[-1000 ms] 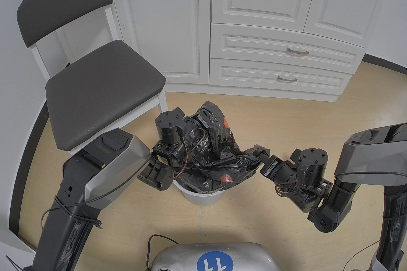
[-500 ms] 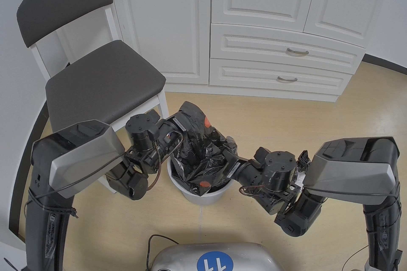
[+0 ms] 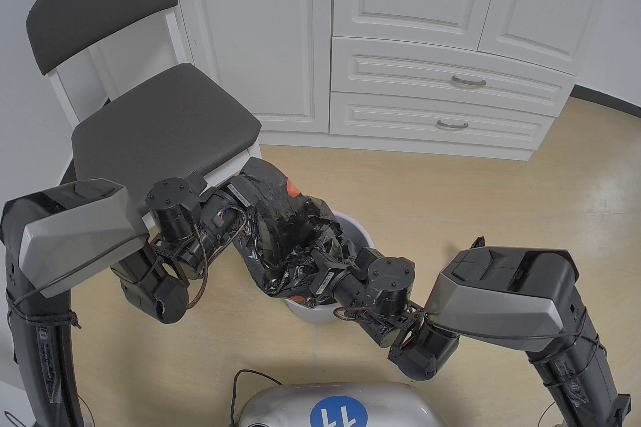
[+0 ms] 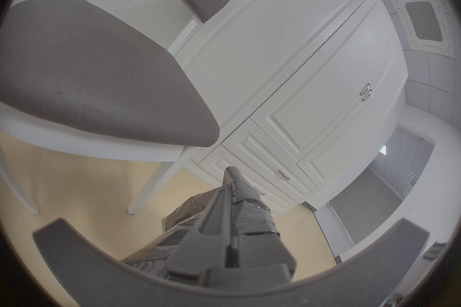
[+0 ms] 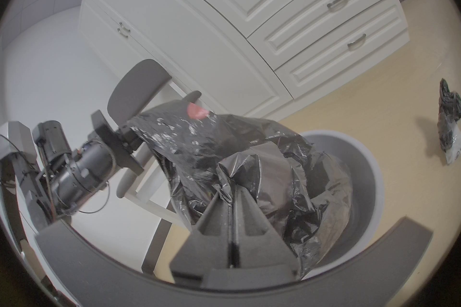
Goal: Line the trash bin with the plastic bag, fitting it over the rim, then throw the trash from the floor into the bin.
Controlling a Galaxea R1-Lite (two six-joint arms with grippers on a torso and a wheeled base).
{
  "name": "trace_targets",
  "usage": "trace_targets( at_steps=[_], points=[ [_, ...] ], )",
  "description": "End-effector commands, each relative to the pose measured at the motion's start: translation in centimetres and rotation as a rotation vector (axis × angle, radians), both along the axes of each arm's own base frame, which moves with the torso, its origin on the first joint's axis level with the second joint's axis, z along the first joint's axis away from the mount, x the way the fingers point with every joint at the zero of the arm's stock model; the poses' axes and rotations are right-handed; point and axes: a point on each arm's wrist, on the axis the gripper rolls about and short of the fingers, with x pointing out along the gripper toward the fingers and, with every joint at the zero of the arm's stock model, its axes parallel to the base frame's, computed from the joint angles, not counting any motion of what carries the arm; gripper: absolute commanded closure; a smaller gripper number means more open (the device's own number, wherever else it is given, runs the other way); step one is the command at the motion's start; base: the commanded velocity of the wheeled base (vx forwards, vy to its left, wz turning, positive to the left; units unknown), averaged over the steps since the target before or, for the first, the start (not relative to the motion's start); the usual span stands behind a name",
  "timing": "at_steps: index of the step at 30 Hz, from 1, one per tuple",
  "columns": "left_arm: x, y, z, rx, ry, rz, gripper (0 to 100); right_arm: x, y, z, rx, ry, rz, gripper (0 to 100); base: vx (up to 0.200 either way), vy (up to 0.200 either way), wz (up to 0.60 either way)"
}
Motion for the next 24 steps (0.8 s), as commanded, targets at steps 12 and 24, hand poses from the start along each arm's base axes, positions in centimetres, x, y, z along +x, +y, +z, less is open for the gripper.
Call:
trace_targets(
  at_steps=[12, 24],
  points=[
    [1.1, -4.0, -4.4, 0.019, 0.049, -0.074, 100, 4.1, -5.3, -3.8, -0.014, 0.035, -0.161, 100, 0.000, 0.000, 0.00],
    [3.9, -6.9, -8.8, 0.016, 0.037, -0.098, 100, 5.5, -7.4, -3.5, -0.008, 0.031, -0.214, 100, 0.000, 0.000, 0.00]
  ],
)
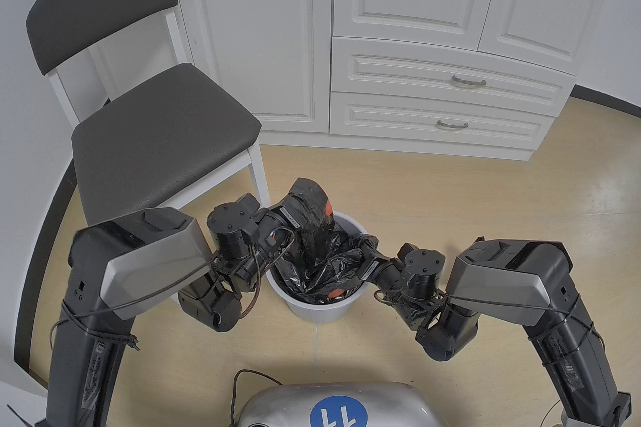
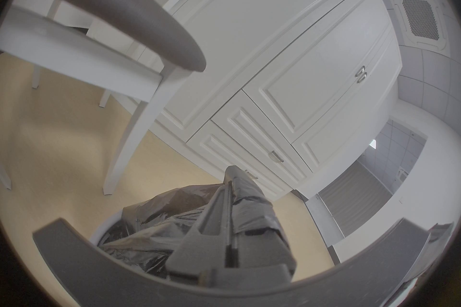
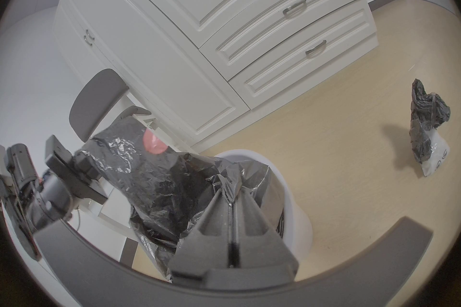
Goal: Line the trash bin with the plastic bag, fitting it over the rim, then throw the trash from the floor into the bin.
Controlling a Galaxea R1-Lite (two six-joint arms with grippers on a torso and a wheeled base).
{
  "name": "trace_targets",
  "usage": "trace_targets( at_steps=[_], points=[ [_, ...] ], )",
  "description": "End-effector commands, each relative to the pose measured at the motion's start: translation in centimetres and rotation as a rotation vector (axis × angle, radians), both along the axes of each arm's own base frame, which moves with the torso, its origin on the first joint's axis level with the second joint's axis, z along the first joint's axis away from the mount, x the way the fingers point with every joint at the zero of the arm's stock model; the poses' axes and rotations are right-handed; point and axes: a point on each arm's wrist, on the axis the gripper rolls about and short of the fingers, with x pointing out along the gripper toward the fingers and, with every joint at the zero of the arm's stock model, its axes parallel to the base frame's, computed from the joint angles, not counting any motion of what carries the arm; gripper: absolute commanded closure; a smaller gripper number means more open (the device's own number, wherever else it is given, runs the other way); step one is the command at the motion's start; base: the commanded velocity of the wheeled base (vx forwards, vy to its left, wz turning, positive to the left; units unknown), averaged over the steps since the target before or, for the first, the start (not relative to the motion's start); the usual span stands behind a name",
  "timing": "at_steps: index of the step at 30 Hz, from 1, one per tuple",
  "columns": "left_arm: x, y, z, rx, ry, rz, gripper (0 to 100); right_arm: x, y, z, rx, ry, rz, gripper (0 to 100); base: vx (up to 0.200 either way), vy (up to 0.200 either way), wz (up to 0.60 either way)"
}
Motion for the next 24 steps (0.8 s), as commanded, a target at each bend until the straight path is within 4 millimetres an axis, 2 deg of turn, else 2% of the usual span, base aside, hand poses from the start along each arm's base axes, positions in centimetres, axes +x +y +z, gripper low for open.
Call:
trace_targets(
  at_steps=[1, 5, 9, 10, 14, 15, 17, 18, 21, 24],
  points=[
    [1.0, -0.7, -3.1, 0.019, 0.037, -0.003, 100, 0.5, -0.7, 0.5, 0.013, -0.021, -0.019, 100, 0.000, 0.000, 0.00],
    [1.8, -0.2, -4.3, 0.044, 0.073, 0.019, 100, 0.5, -0.8, 0.4, 0.012, -0.020, -0.020, 100, 0.000, 0.000, 0.00],
    [2.9, 1.1, -5.7, 0.157, 0.069, 0.084, 100, 0.3, -0.8, 0.6, 0.010, -0.019, -0.018, 100, 0.000, 0.000, 0.00],
    [3.8, 2.1, -6.0, 0.191, 0.058, 0.130, 100, 0.1, -0.8, 1.3, 0.013, -0.024, -0.015, 100, 0.000, 0.000, 0.00],
    [4.6, 3.4, -5.7, 0.204, 0.065, 0.165, 100, -0.5, -1.0, 2.5, 0.013, -0.026, -0.011, 100, 0.000, 0.000, 0.00],
    [5.1, 4.0, -5.2, 0.211, 0.082, 0.181, 100, -0.8, -1.1, 3.6, 0.019, -0.038, -0.011, 100, 0.000, 0.000, 0.00],
    [5.2, 4.1, -5.0, 0.211, 0.083, 0.184, 100, -0.8, -1.2, 3.8, 0.019, -0.041, -0.012, 100, 0.000, 0.000, 0.00],
    [5.4, 4.8, -3.6, 0.221, 0.101, 0.199, 100, -0.4, -1.9, 4.6, 0.010, -0.060, -0.029, 100, 0.000, 0.000, 0.00],
    [5.2, 5.4, -2.2, 0.241, 0.139, 0.222, 100, 0.4, -3.9, 4.4, -0.087, -0.078, -0.072, 100, 0.000, 0.000, 0.00],
    [4.1, 7.1, -0.9, 0.313, 0.171, 0.263, 100, -0.1, -6.3, 3.3, -0.196, -0.039, -0.053, 100, 0.000, 0.000, 0.00]
  ],
)
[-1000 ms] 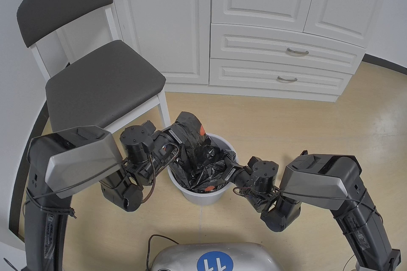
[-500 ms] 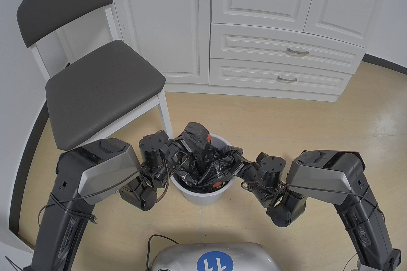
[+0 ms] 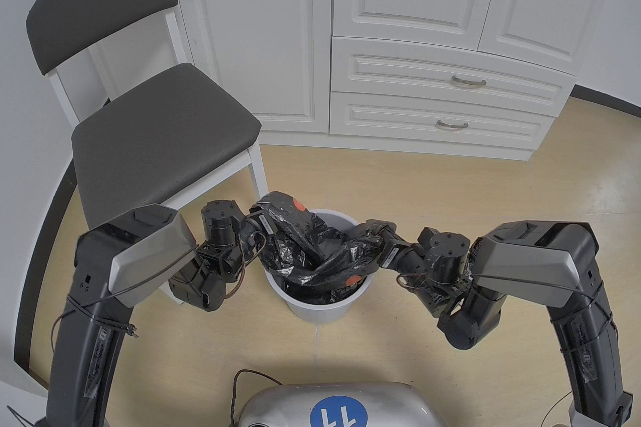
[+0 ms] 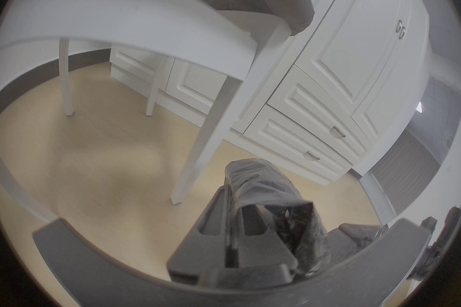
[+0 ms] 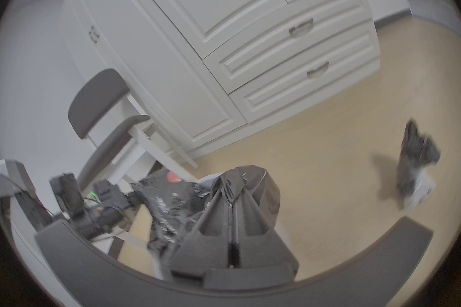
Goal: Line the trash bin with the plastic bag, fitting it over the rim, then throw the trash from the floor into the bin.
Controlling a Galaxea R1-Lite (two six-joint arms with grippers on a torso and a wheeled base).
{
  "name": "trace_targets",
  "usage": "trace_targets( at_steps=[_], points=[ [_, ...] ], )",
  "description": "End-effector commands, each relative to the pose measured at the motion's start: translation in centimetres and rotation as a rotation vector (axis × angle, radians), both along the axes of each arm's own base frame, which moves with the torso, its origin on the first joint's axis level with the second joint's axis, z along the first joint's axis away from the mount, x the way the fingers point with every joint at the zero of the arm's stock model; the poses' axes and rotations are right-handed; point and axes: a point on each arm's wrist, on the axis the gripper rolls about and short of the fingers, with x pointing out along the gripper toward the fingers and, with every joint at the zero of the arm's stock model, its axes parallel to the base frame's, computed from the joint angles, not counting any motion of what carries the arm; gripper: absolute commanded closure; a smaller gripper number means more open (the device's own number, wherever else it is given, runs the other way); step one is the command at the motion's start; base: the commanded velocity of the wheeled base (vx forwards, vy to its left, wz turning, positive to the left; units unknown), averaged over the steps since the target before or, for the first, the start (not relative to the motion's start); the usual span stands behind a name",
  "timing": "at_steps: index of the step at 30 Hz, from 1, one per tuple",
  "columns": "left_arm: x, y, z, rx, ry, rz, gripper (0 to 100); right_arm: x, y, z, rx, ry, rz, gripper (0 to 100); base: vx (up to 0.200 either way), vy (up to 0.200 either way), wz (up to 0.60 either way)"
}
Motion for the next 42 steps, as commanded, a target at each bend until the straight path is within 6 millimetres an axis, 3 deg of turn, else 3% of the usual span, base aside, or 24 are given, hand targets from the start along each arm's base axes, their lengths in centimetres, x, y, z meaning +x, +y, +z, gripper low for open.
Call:
trace_targets(
  at_steps=[1, 4, 10, 19, 27, 30, 37, 42],
  points=[
    [-1.2, 2.4, 3.4, 0.070, 0.012, 0.061, 100, -0.1, -3.7, 0.1, -0.095, 0.016, -0.011, 100, 0.000, 0.000, 0.00],
    [-2.2, 3.3, 3.6, 0.116, 0.031, 0.076, 100, -0.6, -4.5, -0.2, -0.125, 0.040, 0.005, 100, 0.000, 0.000, 0.00],
    [-4.4, 5.1, 3.4, 0.202, 0.100, 0.081, 100, -1.2, -7.0, -2.2, -0.344, 0.070, -0.006, 100, 0.000, 0.000, 0.00],
    [-7.0, 6.4, 2.8, 0.319, 0.176, 0.031, 100, -3.5, -7.7, -2.7, -0.448, 0.123, 0.089, 100, 0.000, 0.000, 0.00],
    [-10.4, 7.0, 2.9, 0.305, 0.258, -0.095, 100, -5.8, -8.0, -2.2, -0.520, 0.149, 0.157, 100, 0.000, 0.000, 0.00],
    [-10.7, 7.1, 2.8, 0.306, 0.267, -0.098, 100, -6.3, -8.1, -2.0, -0.537, 0.154, 0.167, 100, 0.000, 0.000, 0.00],
    [-12.5, 7.3, 4.9, 0.299, 0.268, -0.139, 100, -8.7, -8.9, -0.5, -0.612, 0.147, 0.249, 100, 0.000, 0.000, 0.00],
    [-13.2, 7.3, 5.2, 0.296, 0.283, -0.166, 100, -9.0, -9.0, -0.4, -0.630, 0.145, 0.264, 100, 0.000, 0.000, 0.00]
  ],
)
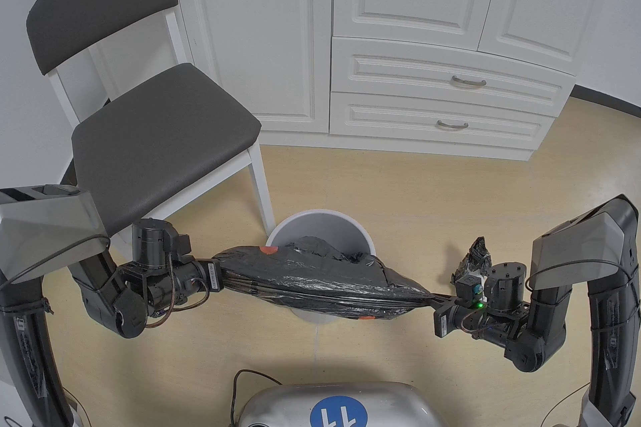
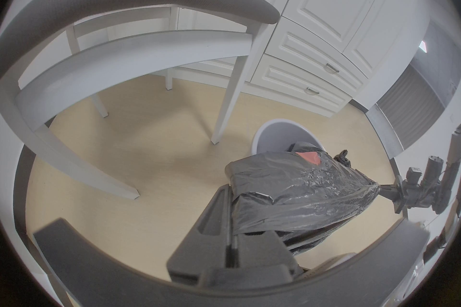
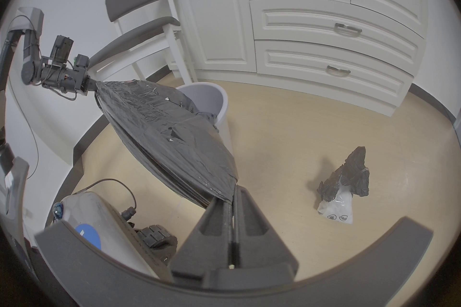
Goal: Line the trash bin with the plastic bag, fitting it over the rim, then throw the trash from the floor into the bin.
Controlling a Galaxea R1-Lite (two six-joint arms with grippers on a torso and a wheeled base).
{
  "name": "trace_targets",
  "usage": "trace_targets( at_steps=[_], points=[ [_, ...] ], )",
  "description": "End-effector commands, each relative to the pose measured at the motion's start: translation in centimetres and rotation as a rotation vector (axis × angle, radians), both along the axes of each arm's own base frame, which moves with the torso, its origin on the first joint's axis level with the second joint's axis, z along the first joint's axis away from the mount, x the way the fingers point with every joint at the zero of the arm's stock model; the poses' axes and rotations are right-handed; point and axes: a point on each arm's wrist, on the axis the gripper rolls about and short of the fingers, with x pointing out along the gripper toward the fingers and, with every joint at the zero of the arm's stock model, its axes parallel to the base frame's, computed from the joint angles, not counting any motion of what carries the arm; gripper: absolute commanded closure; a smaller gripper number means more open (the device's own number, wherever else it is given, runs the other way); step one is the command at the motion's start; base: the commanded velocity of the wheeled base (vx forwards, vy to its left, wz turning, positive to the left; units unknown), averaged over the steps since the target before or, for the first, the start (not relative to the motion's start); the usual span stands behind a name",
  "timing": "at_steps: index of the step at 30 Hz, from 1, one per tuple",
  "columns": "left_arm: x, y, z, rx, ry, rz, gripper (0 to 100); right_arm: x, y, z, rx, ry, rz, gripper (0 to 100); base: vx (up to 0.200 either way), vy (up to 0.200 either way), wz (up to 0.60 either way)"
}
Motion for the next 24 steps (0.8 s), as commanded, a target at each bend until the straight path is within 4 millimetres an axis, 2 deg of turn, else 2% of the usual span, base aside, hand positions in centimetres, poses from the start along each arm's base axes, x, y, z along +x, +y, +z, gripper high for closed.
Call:
trace_targets(
  at_steps=[1, 3, 7, 9, 15, 24],
  points=[
    [-0.5, -0.1, 1.0, -0.006, -0.017, -0.009, 100, -0.2, -0.1, 0.6, -0.003, -0.024, 0.009, 100, 0.000, 0.000, 0.00],
    [-0.4, -0.1, 0.6, -0.005, -0.008, -0.011, 100, -0.2, -0.1, 0.3, -0.006, -0.018, 0.008, 100, 0.000, 0.000, 0.00],
    [0.2, -0.4, -1.5, 0.005, 0.033, -0.013, 100, 0.3, 0.2, -0.8, -0.013, -0.005, 0.005, 100, 0.000, 0.000, 0.00],
    [0.4, -0.6, -1.7, 0.006, 0.036, -0.016, 100, 0.5, 0.3, -1.0, -0.014, -0.006, 0.004, 100, 0.000, 0.000, 0.00],
    [1.4, -0.9, -4.2, 0.015, 0.076, -0.012, 100, 1.6, 0.7, -3.0, -0.016, 0.005, -0.002, 100, 0.000, 0.000, 0.00],
    [2.7, -1.4, -6.6, 0.003, 0.088, 0.004, 100, 3.4, 1.3, -4.8, 0.008, -0.008, -0.026, 100, 0.000, 0.000, 0.00]
  ],
)
